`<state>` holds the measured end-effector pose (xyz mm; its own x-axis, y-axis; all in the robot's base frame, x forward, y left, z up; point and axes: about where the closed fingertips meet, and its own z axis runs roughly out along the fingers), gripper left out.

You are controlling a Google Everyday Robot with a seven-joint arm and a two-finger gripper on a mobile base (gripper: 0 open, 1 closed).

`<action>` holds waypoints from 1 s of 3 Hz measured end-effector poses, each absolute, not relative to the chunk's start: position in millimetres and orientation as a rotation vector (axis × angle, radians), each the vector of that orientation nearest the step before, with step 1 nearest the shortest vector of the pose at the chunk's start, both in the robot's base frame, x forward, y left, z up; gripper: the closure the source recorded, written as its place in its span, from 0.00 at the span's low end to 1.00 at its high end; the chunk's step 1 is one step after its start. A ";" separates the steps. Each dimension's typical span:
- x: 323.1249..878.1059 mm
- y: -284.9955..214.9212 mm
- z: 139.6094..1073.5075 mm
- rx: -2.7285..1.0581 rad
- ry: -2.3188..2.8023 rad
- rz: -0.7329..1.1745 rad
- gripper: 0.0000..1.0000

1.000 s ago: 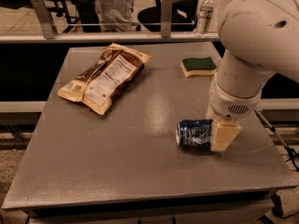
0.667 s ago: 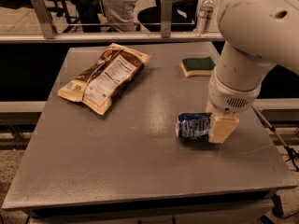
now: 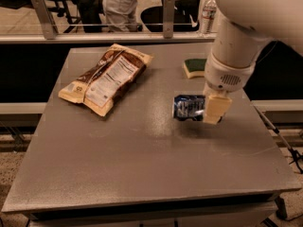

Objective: Move pepsi can near brown chip bag

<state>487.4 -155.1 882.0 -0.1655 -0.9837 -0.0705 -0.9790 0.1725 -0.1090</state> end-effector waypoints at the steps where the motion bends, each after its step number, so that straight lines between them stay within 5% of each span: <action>1: 517.5 -141.8 888.2 -1.885 2.331 -0.032 1.00; 3: 568.2 -95.6 874.6 -1.826 2.367 0.031 0.99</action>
Offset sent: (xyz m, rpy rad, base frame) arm 0.0894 0.0624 0.0007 0.0789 0.0219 -0.0915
